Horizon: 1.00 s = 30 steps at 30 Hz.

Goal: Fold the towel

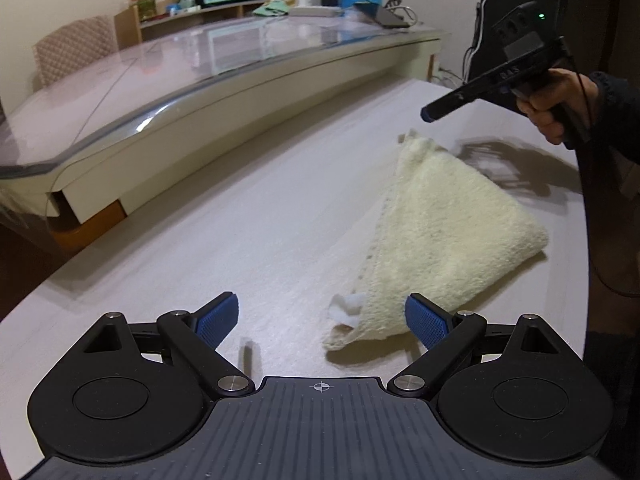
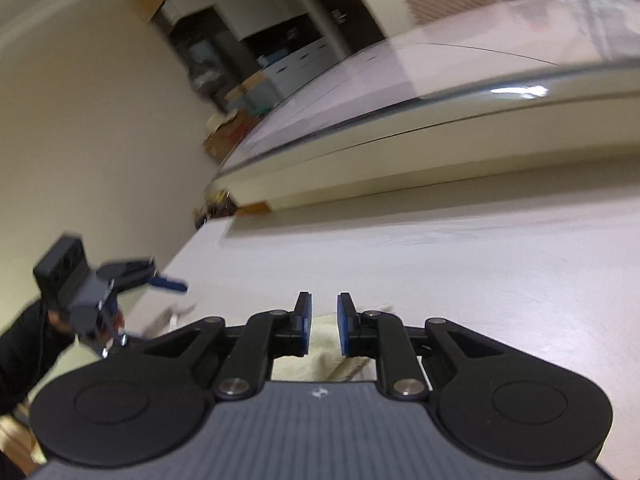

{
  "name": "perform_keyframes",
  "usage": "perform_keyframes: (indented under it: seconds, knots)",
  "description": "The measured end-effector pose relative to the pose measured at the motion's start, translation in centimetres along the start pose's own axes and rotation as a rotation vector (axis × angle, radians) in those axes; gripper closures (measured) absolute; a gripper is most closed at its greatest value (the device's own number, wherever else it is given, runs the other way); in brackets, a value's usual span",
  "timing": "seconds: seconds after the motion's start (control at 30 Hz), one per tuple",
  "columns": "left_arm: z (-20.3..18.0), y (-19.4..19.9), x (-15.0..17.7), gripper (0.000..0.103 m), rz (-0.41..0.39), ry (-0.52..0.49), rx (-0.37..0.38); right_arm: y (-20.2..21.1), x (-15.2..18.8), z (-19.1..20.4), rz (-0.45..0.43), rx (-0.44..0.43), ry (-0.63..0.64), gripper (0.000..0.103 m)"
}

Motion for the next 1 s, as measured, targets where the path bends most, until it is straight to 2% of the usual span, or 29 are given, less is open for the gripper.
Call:
perform_keyframes:
  seconds: [0.07,0.33,0.7,0.83,0.93,1.0]
  knots:
    - [0.2,-0.2,0.0,0.009,0.002,-0.002,-0.017,-1.0,0.1,0.6,0.041,0.019,0.065,0.085]
    - [1.7,-1.4,-0.4,0.008,0.021,-0.001,-0.068,-2.5,1.2,2.0,0.117,0.105,0.183,0.086]
    - [4.3,-2.8,-2.4,0.007,0.041,-0.03,-0.103,-2.5,3.0,3.9,0.063,0.282,0.119,0.085]
    - [4.7,-2.9,-2.6,0.009,0.059,0.007,-0.091,-2.5,3.3,4.4,0.051,0.289,0.122,0.073]
    - [4.4,-2.4,-2.3,0.009,0.055,0.049,-0.091,-2.6,3.2,4.6,0.05,0.274,0.115,0.065]
    - [3.9,-1.7,-1.8,0.008,0.042,0.081,-0.102,-2.0,3.0,4.8,0.048,0.274,0.119,0.057]
Point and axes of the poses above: each gripper's, at about its wrist camera, not at the fingertips, and y roughly against the way its jaws point, z to its left, x to its underside, the point moved 8 cm from there along -y, roughly the way its jaws point, and after that the axes turned 9 degrees about y, right-handed, at the moved point
